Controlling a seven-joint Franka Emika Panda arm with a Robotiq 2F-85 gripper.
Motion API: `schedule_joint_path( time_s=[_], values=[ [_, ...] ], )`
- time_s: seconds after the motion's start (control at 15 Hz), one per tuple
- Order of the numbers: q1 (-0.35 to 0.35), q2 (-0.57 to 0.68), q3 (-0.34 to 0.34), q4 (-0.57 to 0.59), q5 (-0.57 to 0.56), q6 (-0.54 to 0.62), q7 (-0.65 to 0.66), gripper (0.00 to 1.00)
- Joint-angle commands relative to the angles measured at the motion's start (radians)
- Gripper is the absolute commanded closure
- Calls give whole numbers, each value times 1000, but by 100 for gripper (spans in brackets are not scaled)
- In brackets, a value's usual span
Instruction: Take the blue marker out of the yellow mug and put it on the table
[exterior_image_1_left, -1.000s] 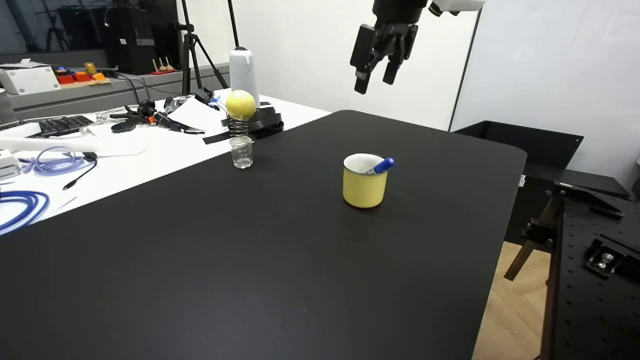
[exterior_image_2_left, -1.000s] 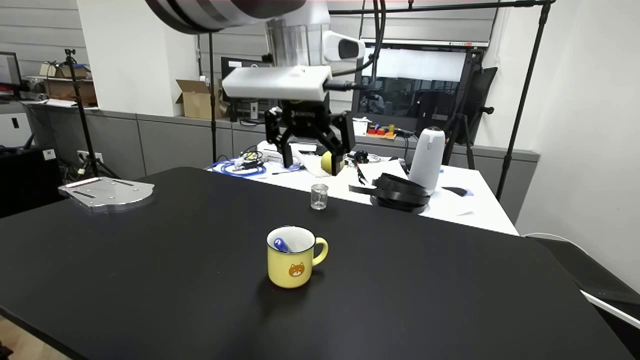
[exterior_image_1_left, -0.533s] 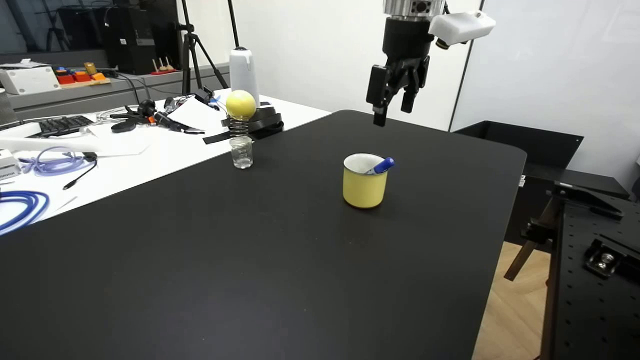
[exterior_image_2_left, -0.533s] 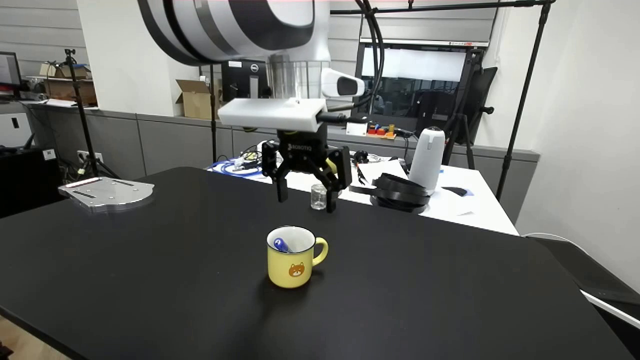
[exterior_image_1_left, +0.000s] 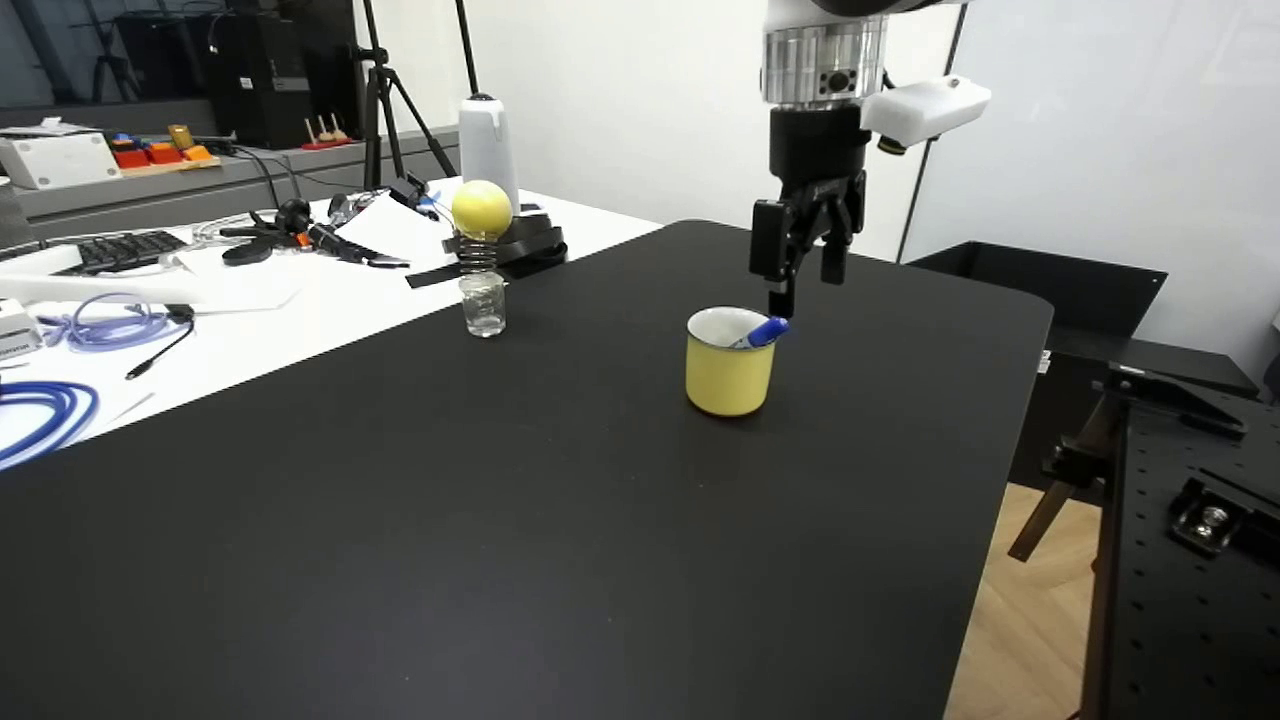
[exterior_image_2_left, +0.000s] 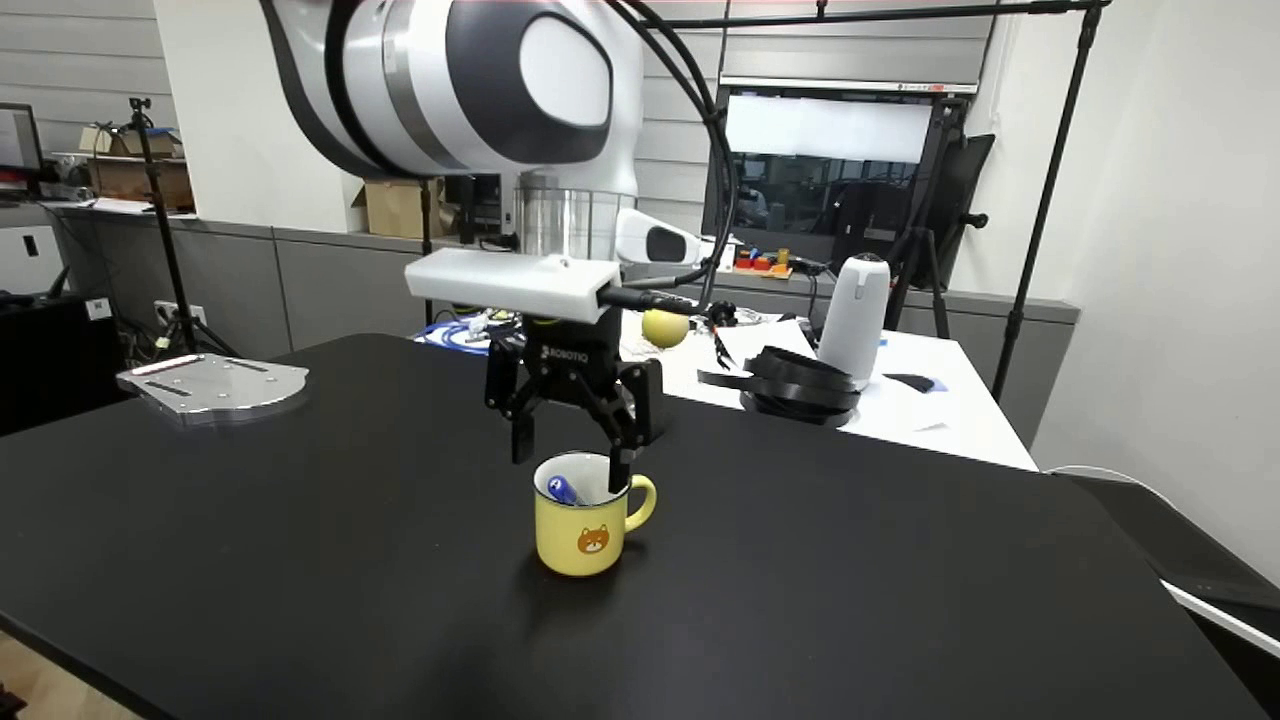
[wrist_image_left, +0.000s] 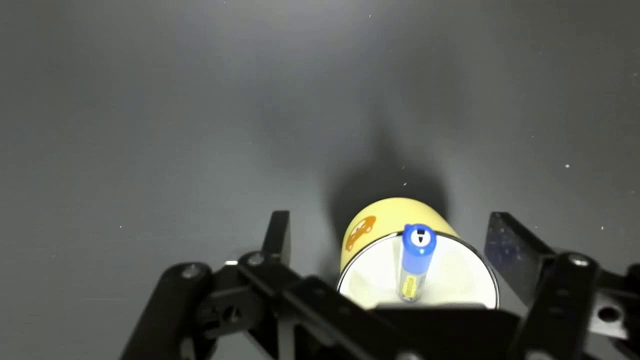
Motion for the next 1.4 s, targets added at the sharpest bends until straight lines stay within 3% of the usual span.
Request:
schedule_joint_path(
  time_s=[0.0, 0.33, 0.4, 0.53, 1.13, 1.2, 1.33],
  values=[
    [-1, 52, 20, 43, 30, -26, -7, 0],
    [-5, 96, 49, 83, 72, -41, -42, 0],
    [-7, 103, 52, 90, 80, -49, -43, 25],
    [-9, 113, 55, 104, 89, -63, -49, 33],
    [-26, 97, 59, 127, 145, -95, -96, 97],
    [-27, 97, 59, 130, 151, -100, -98, 100],
    [-29, 93, 61, 134, 159, -114, -106, 95]
  ],
)
